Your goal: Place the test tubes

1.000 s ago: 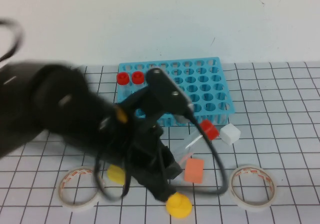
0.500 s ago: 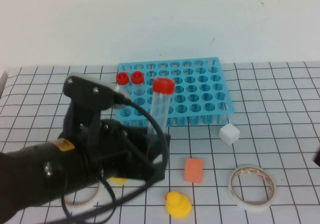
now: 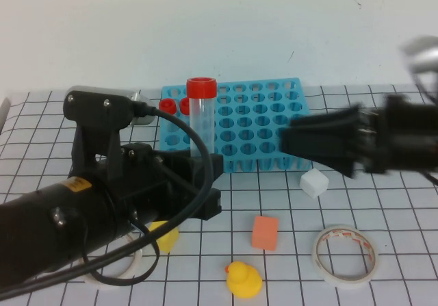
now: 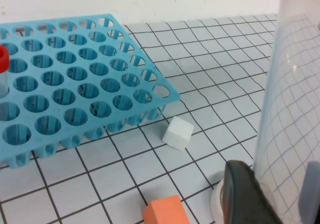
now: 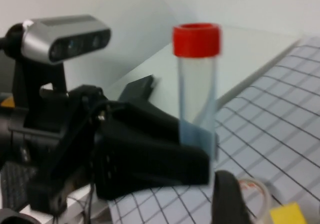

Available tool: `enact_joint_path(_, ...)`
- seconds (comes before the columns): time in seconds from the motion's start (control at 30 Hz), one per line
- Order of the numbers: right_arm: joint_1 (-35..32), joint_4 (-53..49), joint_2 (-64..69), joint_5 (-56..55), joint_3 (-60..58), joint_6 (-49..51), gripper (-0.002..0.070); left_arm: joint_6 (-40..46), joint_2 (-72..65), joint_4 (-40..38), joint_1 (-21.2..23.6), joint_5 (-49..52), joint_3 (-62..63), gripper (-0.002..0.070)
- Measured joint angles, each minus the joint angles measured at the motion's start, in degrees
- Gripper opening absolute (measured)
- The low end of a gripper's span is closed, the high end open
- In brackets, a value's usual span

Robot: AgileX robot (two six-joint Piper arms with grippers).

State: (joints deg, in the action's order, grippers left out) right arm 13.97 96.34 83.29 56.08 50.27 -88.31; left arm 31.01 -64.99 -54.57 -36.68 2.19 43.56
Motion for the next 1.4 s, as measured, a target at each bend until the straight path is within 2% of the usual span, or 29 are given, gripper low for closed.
enact_joint_path(0.17, 5.05, 0.0, 8.12, 0.04, 10.94, 0.0, 0.0421, 0.0, 0.0, -0.1, 0.0, 0.11, 0.0, 0.0216)
enact_joint_path(0.47, 5.77, 0.0, 14.18, -0.21, 21.06, 2.66, 0.0429, -0.03, 0.0, -0.1, 0.0, 0.11, 0.0, 0.0216)
enact_joint_path(0.93, 11.2, 0.0, 14.68, 0.24, 23.09, 3.9, 0.0429, -0.03, 0.0, -0.1, 0.0, -0.91, 0.0, 0.0216)
enact_joint_path(1.4, 13.96, 0.0, 14.7, -6.29, 23.57, 3.9, 0.0409, -0.03, 0.09, -0.1, 0.0, -0.91, 0.0, 0.0216)
